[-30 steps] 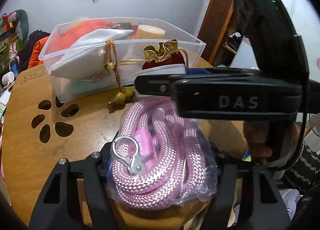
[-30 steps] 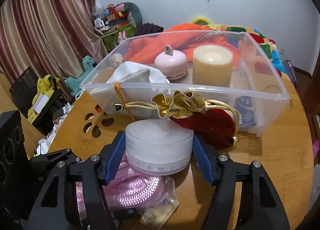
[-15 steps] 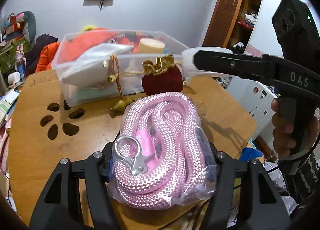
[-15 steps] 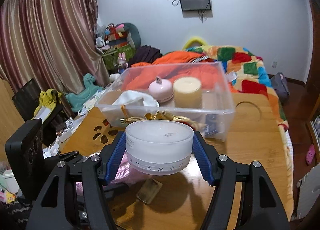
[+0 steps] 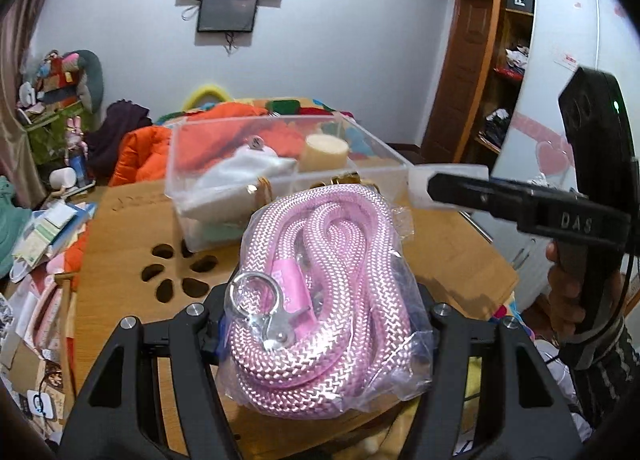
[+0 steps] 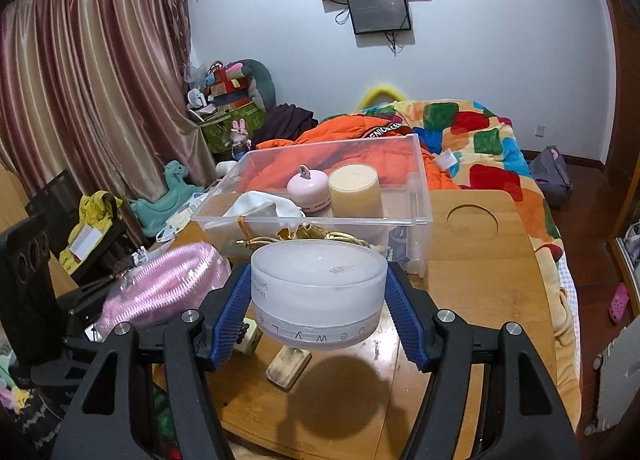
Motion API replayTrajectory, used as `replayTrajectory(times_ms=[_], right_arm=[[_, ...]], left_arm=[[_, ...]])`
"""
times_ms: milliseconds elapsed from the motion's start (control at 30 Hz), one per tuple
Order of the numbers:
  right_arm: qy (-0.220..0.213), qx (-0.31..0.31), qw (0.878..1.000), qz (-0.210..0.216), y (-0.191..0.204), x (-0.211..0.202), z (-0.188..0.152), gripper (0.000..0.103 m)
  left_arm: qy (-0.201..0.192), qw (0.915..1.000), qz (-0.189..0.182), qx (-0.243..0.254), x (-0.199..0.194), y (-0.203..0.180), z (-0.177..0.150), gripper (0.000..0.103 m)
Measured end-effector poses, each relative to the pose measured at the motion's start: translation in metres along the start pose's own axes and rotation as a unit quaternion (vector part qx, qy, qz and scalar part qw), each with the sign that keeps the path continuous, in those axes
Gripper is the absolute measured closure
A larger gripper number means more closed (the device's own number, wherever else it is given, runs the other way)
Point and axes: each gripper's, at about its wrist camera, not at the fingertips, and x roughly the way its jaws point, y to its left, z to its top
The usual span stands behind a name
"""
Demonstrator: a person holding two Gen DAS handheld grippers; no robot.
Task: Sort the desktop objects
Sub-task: 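Carry the pink rope and white container over the clear box and lower both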
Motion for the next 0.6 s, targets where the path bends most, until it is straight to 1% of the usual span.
replayTrajectory(times_ms=[167, 367, 600], right_arm=[[-0.007, -0.007, 1.000, 0.000, 0.001, -0.006, 0.001, 0.041], [-0.016, -0.012, 1.000, -0.003, -0.002, -0.008, 0.010, 0.041], [-0.028, -0.018, 0.999, -0.013, -0.009, -0.006, 0.026, 0.041]], left_arm=[[-0.021, 0.9996, 0.020, -0.005, -0.010, 0.001, 0.011, 0.040], [-0.046, 0.9985, 0.028, -0.010, -0.020, 0.008, 0.028, 0.040], [-0.066, 0.9968, 0.043, -0.013, -0.020, 0.023, 0.049, 0.040]])
